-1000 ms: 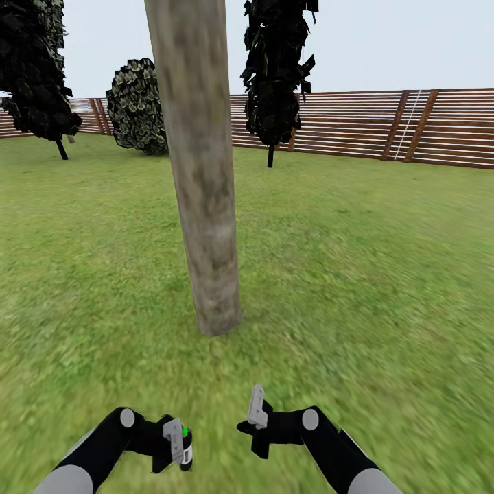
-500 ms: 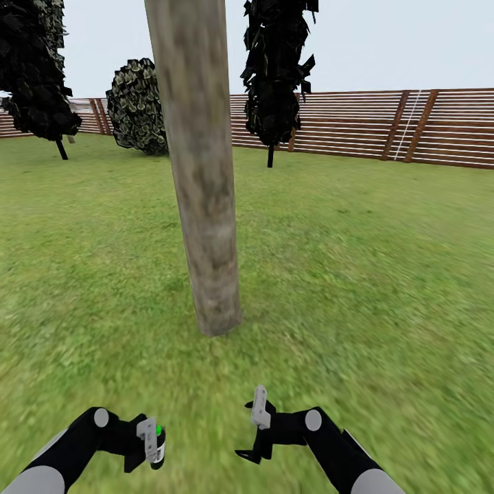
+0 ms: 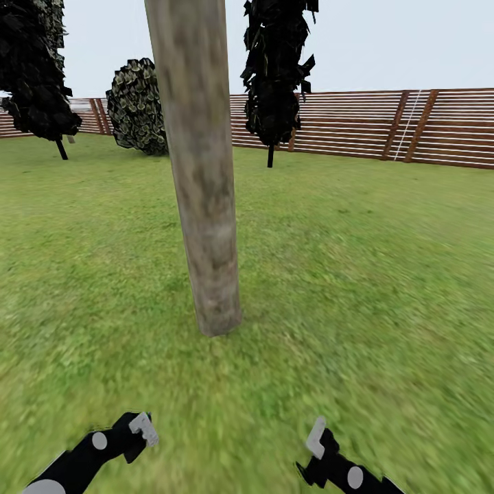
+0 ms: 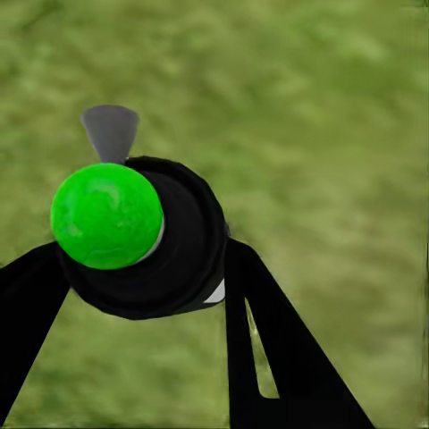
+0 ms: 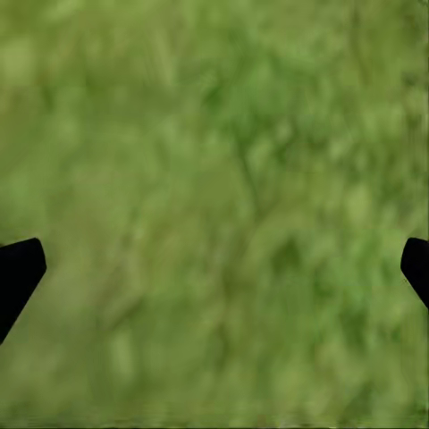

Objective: In the garden, pick up the pesticide atomizer on the floor and spray pesticide onto both trees until each tree trunk is fully covered.

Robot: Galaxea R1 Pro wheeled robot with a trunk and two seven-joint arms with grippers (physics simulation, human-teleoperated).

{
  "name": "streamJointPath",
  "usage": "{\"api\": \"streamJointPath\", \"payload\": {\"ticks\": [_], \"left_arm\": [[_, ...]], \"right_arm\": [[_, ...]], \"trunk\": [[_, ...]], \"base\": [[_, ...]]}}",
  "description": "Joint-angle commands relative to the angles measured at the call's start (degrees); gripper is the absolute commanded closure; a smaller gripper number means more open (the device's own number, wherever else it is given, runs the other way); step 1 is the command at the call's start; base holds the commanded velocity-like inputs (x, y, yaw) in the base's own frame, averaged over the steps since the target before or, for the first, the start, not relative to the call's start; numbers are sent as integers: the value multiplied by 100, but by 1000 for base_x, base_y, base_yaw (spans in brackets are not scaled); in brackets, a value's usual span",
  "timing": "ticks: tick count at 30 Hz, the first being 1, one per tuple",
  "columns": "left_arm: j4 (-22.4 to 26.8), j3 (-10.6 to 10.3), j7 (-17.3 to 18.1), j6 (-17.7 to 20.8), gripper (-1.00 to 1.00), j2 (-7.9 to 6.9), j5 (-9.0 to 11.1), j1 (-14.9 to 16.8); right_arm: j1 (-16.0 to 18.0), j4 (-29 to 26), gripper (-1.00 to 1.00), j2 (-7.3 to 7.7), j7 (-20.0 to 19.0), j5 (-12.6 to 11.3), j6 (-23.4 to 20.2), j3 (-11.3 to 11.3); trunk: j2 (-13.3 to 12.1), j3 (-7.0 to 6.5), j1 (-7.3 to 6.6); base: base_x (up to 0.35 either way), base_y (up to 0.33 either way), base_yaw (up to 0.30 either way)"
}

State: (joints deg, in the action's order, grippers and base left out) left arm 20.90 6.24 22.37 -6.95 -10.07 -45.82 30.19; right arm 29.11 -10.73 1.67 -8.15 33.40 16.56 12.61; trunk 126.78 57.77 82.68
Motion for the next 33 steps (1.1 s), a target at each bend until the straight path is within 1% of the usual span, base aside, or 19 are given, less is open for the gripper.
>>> {"api": "streamJointPath", "payload": {"ticks": [1,2,3,4,6,7,9,11,12,13,14,15,16,20,25,27,28,30,33], "left_arm": [[-113,138,-95,-34,100,35,127,4],[-160,171,-138,-34,100,49,220,4],[-248,220,-201,-34,100,73,407,4],[-326,254,-242,-31,100,95,581,4],[-467,305,-298,-22,100,125,883,4],[-536,325,-316,-7,100,133,1028,4],[-626,353,-334,119,100,139,1297,4],[-655,371,-342,443,100,138,1625,4],[-647,370,-340,670,100,138,1809,4],[-638,366,-340,874,100,139,1965,6],[-614,359,-339,1194,100,147,2181,11],[-581,351,-339,1437,100,171,2312,18],[-545,347,-338,1615,100,207,2382,28],[-462,342,-338,1847,100,305,2431,44],[-202,300,-331,2027,100,465,2420,52],[-73,286,-331,2338,100,552,2415,67],[-40,283,-331,2445,100,573,2414,72],[166,277,-334,2898,100,657,2415,88],[454,279,-337,3250,100,769,2420,102]], "right_arm": [[1,150,-100,3,350,-119,54,5],[-1,215,-100,3,513,-200,71,5],[-5,324,-100,2,810,-407,101,5],[-7,398,-100,1,1059,-669,123,5],[-14,480,-100,5,1419,-1302,183,5],[-16,500,-100,9,1537,-1662,239,5],[-18,528,-100,25,1693,-2268,352,5],[-19,542,-100,87,1813,-2803,474,7],[-22,543,-100,116,1849,-3025,549,9],[-28,544,-100,136,1872,-3183,616,11],[-37,549,-100,161,1891,-3328,736,12],[-41,551,-100,186,1902,-3403,820,10],[-43,553,-100,207,1906,-3441,864,12],[-45,554,-100,223,1911,-3470,899,13],[-80,554,-100,225,1913,-3485,914,14],[-108,554,-100,225,1913,-3488,937,14],[-115,554,-100,224,1913,-3488,955,14],[-189,551,-100,221,1917,-3493,1173,14],[-246,553,-100,212,1927,-3497,1454,14]], "trunk": [[2,4,-1],[2,4,-1],[2,4,-1],[2,4,-1],[2,4,-1],[2,4,-1],[2,4,-1],[2,4,-1],[2,4,-1],[2,4,-1],[2,4,-1],[2,4,-1],[2,4,-1],[2,4,-1],[2,4,-1],[2,4,-1],[2,4,-1],[2,4,-1],[2,4,-1]], "base": [[0,0,0],[0,0,0],[0,0,0],[0,0,0],[0,0,0],[0,0,0],[0,0,0],[0,0,0],[0,0,0],[0,0,0],[0,0,0],[0,0,0],[0,0,0],[0,0,0],[0,0,0],[0,0,0],[0,0,0],[0,0,0],[0,0,0]]}}
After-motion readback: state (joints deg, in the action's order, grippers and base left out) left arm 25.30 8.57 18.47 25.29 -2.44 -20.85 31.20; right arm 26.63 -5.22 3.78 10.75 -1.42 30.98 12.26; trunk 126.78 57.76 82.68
